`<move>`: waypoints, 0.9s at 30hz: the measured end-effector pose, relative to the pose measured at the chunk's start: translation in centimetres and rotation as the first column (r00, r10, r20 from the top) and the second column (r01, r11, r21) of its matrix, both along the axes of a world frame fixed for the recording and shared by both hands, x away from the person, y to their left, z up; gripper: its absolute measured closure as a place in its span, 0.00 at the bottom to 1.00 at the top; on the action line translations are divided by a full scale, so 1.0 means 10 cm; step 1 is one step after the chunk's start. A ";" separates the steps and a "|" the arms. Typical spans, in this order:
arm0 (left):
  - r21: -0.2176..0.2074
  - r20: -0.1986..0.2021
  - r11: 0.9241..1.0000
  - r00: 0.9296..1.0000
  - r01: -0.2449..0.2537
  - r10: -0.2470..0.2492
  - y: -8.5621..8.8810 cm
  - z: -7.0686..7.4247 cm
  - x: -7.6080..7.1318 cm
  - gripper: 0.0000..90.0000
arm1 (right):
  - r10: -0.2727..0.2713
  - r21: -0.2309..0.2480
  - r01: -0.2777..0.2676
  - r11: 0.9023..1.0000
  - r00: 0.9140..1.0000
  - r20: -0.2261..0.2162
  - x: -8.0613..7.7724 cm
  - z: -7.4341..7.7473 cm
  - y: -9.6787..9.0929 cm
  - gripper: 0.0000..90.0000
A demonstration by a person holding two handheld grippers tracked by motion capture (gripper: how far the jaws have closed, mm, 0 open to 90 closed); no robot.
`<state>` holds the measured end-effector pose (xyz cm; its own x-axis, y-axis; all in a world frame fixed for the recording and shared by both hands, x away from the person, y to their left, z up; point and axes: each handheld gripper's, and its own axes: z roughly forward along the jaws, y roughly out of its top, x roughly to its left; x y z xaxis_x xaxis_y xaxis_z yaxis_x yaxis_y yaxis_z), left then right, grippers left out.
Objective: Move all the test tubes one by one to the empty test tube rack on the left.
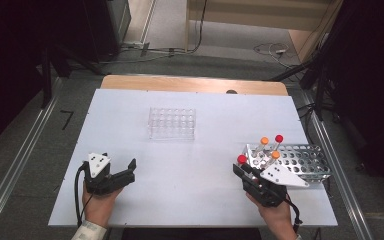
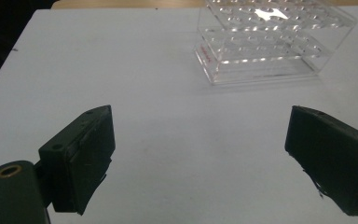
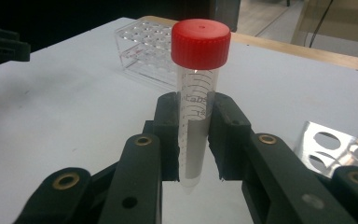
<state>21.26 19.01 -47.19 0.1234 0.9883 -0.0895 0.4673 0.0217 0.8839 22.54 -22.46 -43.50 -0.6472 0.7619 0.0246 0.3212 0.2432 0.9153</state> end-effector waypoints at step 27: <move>-0.003 0.013 0.969 0.969 0.248 -0.248 -0.84 0.23 0.35 0.15 | 0.043 -0.052 -0.043 0.998 0.999 -0.009 0.34 -0.18 0.53 0.79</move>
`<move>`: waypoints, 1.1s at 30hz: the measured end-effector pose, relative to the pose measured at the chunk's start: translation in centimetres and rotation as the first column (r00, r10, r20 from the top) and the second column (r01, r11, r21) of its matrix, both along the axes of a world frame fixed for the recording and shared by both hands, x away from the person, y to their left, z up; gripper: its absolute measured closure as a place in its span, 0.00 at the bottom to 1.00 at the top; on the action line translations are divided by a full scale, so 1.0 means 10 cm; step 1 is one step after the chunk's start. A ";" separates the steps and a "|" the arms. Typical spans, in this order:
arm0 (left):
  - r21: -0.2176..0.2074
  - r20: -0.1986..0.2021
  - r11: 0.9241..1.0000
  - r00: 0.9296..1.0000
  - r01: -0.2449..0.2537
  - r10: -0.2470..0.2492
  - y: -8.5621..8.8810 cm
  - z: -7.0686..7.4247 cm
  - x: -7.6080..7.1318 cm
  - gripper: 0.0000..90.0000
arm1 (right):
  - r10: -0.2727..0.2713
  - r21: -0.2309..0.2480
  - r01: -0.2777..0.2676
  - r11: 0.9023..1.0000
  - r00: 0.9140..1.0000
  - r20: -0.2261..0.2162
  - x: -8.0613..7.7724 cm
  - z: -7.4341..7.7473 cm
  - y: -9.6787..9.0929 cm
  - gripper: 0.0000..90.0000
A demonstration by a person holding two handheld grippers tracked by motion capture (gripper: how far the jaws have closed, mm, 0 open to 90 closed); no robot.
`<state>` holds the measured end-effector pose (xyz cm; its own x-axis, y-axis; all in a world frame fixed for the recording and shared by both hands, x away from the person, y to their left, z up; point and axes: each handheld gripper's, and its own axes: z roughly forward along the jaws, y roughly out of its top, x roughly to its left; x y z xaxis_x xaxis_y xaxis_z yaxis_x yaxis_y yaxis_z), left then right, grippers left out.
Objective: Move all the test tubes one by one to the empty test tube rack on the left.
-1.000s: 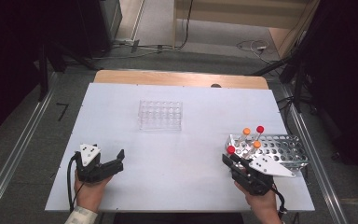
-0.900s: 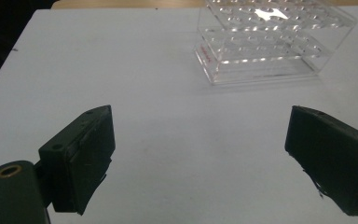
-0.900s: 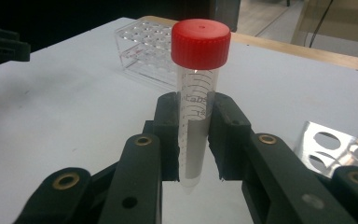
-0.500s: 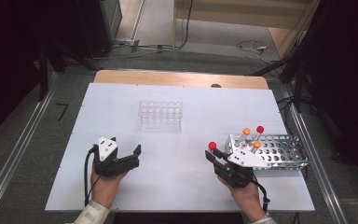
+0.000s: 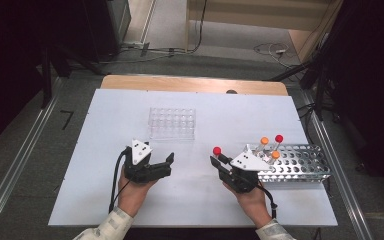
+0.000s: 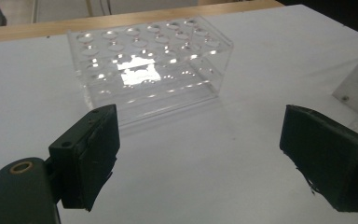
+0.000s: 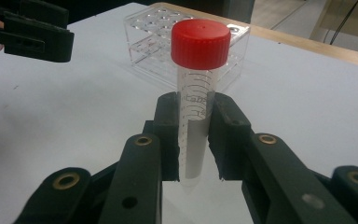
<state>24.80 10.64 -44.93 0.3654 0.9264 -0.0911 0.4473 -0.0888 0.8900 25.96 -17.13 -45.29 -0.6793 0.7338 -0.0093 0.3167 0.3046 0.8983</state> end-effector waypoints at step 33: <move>-0.055 0.017 0.959 0.960 0.280 -0.279 -0.67 0.33 0.11 0.56 | 0.063 -0.019 -0.063 0.998 0.998 -0.013 0.11 -0.08 0.32 0.79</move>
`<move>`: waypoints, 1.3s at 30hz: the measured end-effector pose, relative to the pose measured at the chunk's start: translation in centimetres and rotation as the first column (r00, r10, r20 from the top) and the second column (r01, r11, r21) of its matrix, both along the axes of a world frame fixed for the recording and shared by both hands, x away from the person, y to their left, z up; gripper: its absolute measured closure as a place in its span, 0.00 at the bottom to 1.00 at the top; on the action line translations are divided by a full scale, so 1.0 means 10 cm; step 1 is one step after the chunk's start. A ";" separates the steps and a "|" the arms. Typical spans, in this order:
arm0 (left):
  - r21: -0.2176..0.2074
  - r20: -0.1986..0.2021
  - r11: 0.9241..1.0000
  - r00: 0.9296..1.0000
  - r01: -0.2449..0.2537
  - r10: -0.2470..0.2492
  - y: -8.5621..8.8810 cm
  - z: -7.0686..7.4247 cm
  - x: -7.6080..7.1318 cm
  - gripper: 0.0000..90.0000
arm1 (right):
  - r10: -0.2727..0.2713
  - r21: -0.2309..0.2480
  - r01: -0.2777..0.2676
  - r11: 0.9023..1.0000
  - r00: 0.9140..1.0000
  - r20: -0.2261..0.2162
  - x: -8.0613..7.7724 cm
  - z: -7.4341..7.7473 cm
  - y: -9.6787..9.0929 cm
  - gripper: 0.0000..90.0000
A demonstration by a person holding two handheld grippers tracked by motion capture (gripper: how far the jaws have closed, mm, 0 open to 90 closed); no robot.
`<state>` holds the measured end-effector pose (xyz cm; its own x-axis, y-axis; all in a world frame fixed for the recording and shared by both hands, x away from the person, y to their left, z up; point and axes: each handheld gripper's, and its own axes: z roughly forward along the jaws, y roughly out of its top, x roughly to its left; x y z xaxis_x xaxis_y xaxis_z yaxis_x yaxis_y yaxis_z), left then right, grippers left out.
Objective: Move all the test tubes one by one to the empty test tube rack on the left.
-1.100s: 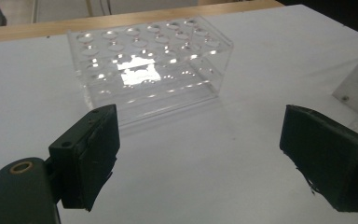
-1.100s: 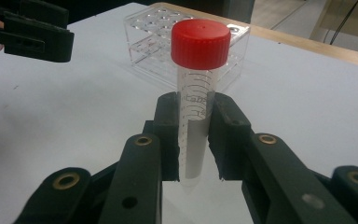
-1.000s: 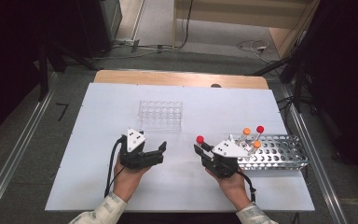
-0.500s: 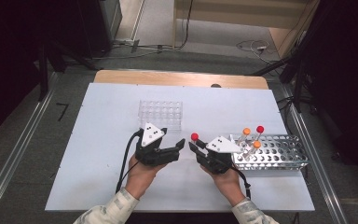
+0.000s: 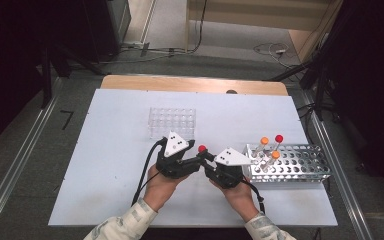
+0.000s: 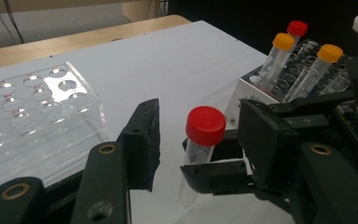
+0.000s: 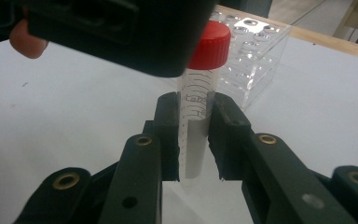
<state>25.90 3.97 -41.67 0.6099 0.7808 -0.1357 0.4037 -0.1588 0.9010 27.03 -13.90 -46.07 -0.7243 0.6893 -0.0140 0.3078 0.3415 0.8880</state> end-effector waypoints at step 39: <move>0.041 0.016 0.998 0.998 -0.055 0.054 0.03 0.24 0.35 0.78 | 0.047 0.027 -0.046 0.999 0.999 -0.014 -0.18 0.19 -0.17 0.41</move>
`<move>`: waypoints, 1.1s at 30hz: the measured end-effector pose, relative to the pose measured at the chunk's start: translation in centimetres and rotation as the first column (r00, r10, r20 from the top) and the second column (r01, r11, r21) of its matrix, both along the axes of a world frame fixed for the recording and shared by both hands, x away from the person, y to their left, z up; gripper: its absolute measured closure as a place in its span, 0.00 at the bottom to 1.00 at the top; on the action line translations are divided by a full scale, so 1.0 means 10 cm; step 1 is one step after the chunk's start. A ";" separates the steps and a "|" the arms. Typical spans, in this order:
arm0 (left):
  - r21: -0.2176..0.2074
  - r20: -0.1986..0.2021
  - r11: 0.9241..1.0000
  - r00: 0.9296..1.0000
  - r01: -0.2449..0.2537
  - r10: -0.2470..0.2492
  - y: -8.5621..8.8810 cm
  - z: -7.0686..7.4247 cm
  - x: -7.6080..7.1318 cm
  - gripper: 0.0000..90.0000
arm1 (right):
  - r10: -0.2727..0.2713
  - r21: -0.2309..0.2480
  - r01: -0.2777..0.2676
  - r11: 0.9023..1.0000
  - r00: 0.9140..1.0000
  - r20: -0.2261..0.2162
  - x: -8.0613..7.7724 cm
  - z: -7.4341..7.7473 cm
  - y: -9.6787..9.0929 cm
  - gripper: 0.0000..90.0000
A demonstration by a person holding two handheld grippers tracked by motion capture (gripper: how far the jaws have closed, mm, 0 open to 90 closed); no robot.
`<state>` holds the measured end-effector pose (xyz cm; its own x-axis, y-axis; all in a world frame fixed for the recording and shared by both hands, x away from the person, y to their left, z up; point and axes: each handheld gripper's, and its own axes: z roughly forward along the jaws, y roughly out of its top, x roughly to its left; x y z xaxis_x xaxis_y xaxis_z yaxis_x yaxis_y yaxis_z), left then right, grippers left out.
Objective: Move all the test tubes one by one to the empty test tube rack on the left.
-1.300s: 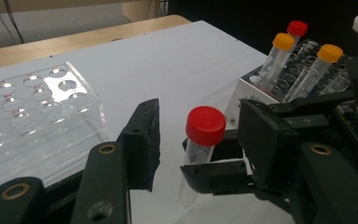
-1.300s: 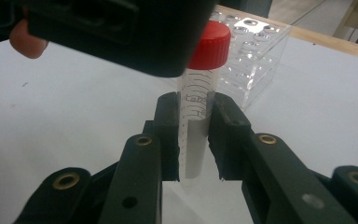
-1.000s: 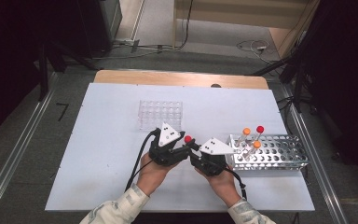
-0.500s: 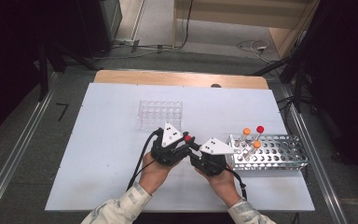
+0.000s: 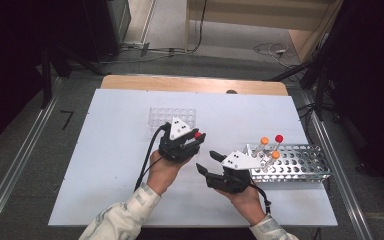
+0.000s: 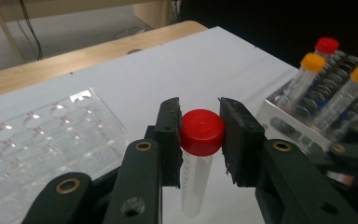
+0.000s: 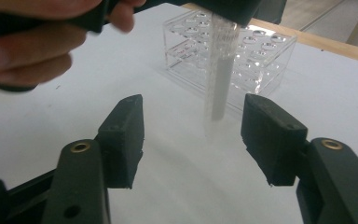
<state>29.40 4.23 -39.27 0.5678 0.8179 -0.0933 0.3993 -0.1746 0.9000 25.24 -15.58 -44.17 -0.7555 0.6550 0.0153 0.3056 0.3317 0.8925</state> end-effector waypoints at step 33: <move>0.032 0.050 0.988 0.988 -0.149 0.147 0.06 0.31 0.62 0.78 | -0.013 0.002 0.013 1.000 1.000 -0.019 -0.14 0.02 -0.25 0.34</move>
<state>35.62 4.87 -36.14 0.4437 0.8954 -0.0382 0.3798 -0.1493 0.9130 23.81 -18.03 -44.01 -0.7463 0.6649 0.0310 0.3268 0.3254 0.8873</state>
